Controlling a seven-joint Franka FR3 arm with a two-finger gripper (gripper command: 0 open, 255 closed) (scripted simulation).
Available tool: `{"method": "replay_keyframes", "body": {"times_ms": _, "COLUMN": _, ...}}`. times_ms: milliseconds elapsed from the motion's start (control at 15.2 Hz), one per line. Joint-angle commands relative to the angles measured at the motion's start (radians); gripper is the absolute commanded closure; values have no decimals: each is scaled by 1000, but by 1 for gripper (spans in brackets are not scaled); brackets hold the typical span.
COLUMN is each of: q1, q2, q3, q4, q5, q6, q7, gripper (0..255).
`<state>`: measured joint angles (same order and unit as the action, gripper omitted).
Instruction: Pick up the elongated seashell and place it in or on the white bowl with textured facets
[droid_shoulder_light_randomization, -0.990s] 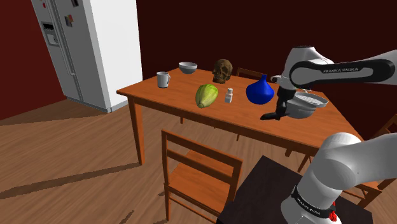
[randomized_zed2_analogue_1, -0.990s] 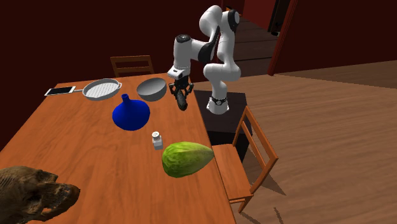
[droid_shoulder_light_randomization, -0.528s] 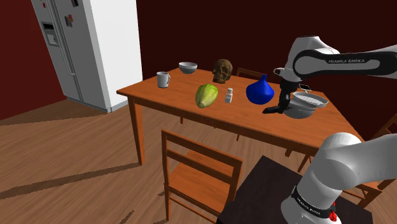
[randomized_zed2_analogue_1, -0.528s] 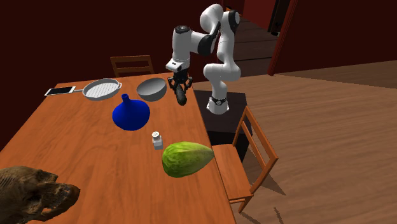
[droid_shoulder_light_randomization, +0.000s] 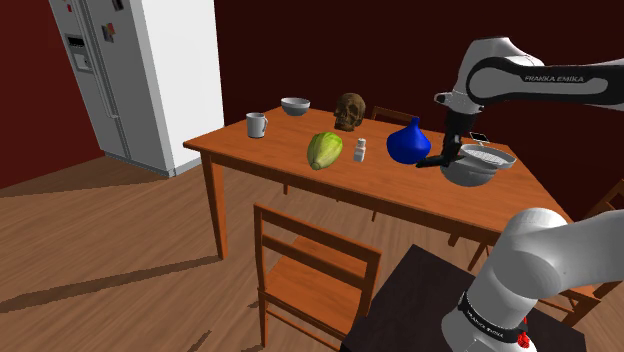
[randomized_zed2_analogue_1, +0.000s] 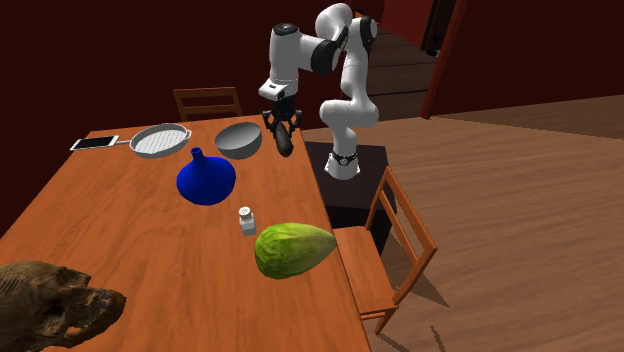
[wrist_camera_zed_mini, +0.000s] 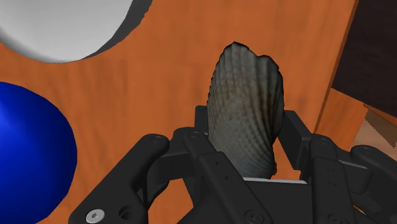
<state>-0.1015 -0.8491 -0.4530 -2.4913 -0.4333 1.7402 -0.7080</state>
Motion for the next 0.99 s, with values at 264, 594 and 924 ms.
{"method": "replay_keyframes", "body": {"times_ms": 264, "q1": 10, "q2": 12, "q3": 22, "q4": 84, "q5": 23, "q6": -72, "q7": -10, "gripper": 255}}
{"method": "replay_keyframes", "body": {"times_ms": 594, "q1": 16, "q2": 24, "q3": 36, "q4": 145, "q5": 37, "q6": -121, "q7": -19, "gripper": 255}}
{"method": "replay_keyframes", "body": {"times_ms": 924, "q1": 2, "q2": 72, "q3": -86, "q4": 212, "q5": -22, "q6": -99, "q7": -139, "gripper": 255}}
